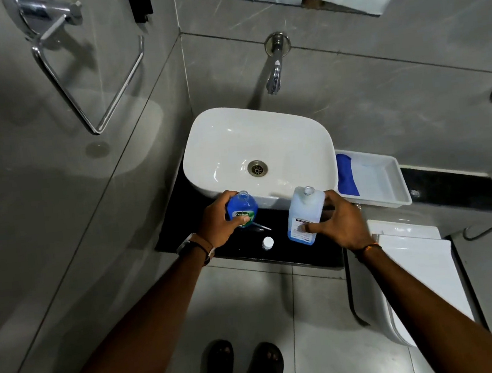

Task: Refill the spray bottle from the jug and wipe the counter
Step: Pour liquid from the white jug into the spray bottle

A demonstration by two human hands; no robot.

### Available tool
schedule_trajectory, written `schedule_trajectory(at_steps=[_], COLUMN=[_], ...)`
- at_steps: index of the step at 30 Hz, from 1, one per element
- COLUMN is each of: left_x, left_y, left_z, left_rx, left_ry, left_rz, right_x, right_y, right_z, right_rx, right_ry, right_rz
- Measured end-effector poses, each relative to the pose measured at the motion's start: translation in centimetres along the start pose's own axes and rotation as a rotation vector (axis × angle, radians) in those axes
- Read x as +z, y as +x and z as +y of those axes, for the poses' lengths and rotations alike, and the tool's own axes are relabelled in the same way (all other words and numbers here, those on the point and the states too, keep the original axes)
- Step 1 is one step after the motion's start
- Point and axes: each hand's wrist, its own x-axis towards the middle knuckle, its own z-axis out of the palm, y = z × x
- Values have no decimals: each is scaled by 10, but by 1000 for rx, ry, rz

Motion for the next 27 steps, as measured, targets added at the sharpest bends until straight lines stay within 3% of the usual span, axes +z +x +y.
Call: schedule_trajectory(at_steps=[9, 27], left_x=[-13, -18], left_y=[-17, -19], left_z=[-50, -81], left_rx=[-102, -199], left_ry=[77, 35], left_rz=[-49, 11], right_x=[31, 48], right_y=[8, 18], right_z=[53, 84], right_rx=[128, 158], right_ry=[263, 254], right_rz=[56, 45])
